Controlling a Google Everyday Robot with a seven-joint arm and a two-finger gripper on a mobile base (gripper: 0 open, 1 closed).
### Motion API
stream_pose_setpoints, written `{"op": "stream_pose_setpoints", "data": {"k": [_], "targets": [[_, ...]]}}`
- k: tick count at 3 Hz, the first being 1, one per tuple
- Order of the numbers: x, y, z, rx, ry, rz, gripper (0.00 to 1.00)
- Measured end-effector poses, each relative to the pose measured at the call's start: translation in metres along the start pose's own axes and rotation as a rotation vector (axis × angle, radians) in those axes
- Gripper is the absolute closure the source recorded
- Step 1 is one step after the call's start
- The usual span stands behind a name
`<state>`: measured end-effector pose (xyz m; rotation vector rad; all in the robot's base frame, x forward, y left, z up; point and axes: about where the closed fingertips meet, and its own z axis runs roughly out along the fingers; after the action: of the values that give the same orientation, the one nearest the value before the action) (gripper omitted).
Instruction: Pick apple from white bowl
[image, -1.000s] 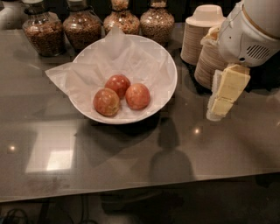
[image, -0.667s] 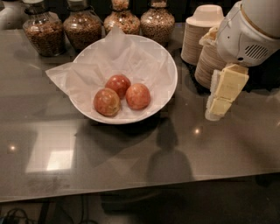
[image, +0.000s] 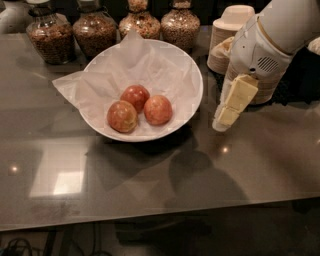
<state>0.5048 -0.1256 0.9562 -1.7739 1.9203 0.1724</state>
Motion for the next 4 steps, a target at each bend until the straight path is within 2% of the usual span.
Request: {"op": "stream_pose_setpoints", "data": {"k": [1, 2, 3, 4], "targets": [[-0.020, -0.015, 0.024, -0.028, -0.070, -0.038, 0.00], [-0.039, -0.024, 0.036, -0.045, -0.110, -0.087, 0.19], [-0.050, -0.028, 0.043, -0.054, -0.129, -0.115, 0.28], [-0.057, -0.031, 0.046, -0.059, -0.139, -0.137, 0.27]]}}
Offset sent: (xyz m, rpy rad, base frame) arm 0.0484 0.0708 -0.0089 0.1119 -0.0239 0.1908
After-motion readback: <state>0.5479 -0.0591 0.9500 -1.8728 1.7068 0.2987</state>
